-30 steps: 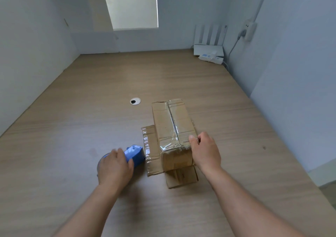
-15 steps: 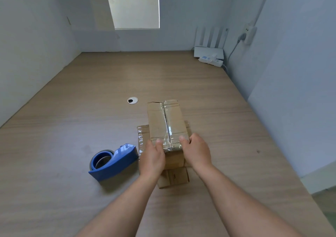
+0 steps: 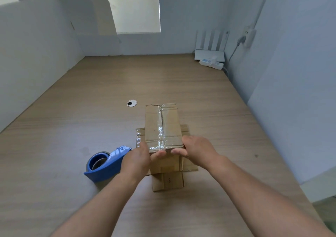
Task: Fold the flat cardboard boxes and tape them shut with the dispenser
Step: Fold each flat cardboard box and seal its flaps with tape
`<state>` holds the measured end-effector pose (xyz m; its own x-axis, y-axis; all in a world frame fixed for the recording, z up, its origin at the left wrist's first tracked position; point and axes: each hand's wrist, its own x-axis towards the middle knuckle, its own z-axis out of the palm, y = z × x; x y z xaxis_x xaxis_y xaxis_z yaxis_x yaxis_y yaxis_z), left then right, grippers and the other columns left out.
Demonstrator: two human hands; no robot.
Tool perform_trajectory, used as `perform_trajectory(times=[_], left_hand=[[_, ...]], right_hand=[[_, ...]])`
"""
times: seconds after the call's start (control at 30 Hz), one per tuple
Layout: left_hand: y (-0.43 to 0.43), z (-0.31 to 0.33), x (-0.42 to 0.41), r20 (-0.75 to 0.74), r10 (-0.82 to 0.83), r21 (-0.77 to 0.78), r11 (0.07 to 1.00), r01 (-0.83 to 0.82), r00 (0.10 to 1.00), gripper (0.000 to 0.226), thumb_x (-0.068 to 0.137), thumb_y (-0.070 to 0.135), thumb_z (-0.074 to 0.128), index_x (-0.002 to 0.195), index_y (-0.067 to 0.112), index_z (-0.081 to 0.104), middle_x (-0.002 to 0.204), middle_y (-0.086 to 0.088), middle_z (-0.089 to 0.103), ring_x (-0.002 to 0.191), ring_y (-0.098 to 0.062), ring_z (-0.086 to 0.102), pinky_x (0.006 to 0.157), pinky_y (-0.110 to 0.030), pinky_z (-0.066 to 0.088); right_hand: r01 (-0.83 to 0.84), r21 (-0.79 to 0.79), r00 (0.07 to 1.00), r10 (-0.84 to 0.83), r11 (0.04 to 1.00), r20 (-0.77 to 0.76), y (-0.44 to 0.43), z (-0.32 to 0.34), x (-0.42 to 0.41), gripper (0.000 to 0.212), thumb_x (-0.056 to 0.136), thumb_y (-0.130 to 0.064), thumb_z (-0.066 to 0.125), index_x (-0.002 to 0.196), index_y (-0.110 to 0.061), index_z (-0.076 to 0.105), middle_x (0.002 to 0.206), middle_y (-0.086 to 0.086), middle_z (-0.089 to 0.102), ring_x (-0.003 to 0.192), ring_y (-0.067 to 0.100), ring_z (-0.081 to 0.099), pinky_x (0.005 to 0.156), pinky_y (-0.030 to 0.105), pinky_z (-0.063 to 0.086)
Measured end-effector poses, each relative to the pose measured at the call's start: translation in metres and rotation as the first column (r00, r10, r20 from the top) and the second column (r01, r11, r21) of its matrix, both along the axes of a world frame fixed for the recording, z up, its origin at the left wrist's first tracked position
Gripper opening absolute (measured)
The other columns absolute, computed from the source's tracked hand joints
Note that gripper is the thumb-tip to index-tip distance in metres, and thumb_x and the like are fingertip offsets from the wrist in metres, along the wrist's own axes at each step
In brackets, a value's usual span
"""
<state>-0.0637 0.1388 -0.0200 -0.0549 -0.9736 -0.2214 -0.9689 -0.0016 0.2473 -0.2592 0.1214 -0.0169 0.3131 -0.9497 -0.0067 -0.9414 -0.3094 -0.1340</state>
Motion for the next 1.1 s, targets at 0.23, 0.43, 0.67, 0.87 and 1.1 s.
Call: perform_trajectory(times=[0.23, 0.43, 0.67, 0.87, 1.1], left_hand=[[0.003, -0.011, 0.028, -0.232, -0.107, 0.061, 0.990, 0.124, 0.967, 0.049, 0.098, 0.049, 0.033, 0.143, 0.031, 0.031, 0.106, 0.005, 0.063, 0.086, -0.010, 0.055, 0.077, -0.025, 0.043], [0.022, -0.033, 0.020, -0.569, 0.082, -0.066, 0.987, -0.145, 0.818, 0.012, 0.098, 0.036, 0.049, 0.103, 0.043, 0.055, 0.095, 0.010, 0.068, 0.087, -0.010, 0.064, 0.083, -0.038, 0.055], [0.035, -0.040, -0.017, -0.553, 0.307, -0.209, 0.849, -0.485, 0.775, 0.033, 0.098, 0.037, 0.048, 0.089, 0.015, 0.071, 0.080, -0.007, 0.070, 0.083, -0.027, 0.065, 0.075, -0.040, 0.053], [0.039, -0.028, -0.006, -0.721, 0.283, 0.037, 0.927, -0.373, 0.633, 0.039, 0.104, 0.026, 0.036, 0.142, 0.031, 0.044, 0.115, 0.001, 0.066, 0.096, -0.011, 0.066, 0.093, -0.041, 0.052], [0.030, -0.019, -0.005, -0.776, 0.325, 0.139, 0.924, -0.355, 0.541, 0.045, 0.105, 0.024, 0.031, 0.150, 0.031, 0.025, 0.111, 0.002, 0.064, 0.090, -0.010, 0.067, 0.082, -0.033, 0.055]], right_hand=[[-0.189, -0.047, 0.969, 0.194, 0.981, 0.156, 0.004, -0.020, -0.017, 0.051, 0.098, -0.052, 0.025, 0.098, -0.008, 0.051, 0.104, 0.013, 0.061, 0.096, 0.031, 0.055, 0.069, 0.031, 0.026], [-0.124, -0.199, 0.980, 0.151, 0.972, 0.130, 0.008, -0.022, -0.020, 0.035, 0.094, -0.034, 0.038, 0.071, -0.015, 0.057, 0.068, 0.002, 0.063, 0.062, 0.022, 0.061, 0.049, 0.025, 0.030], [0.048, -0.405, 0.975, 0.045, 0.913, 0.217, 0.015, -0.032, -0.006, 0.035, 0.083, -0.033, 0.042, 0.052, -0.018, 0.051, 0.045, -0.003, 0.051, 0.038, 0.019, 0.050, 0.036, 0.016, 0.025], [-0.009, -0.230, 0.970, 0.065, 0.973, 0.235, 0.013, -0.026, -0.023, 0.055, 0.079, -0.066, 0.014, 0.072, -0.023, 0.048, 0.076, -0.004, 0.062, 0.075, 0.017, 0.060, 0.054, 0.025, 0.030], [0.030, -0.055, 0.891, -0.002, 0.998, 0.453, 0.015, -0.020, -0.031, 0.035, 0.096, -0.055, 0.032, 0.075, -0.029, 0.043, 0.074, -0.012, 0.047, 0.077, 0.013, 0.045, 0.065, 0.031, 0.033]])
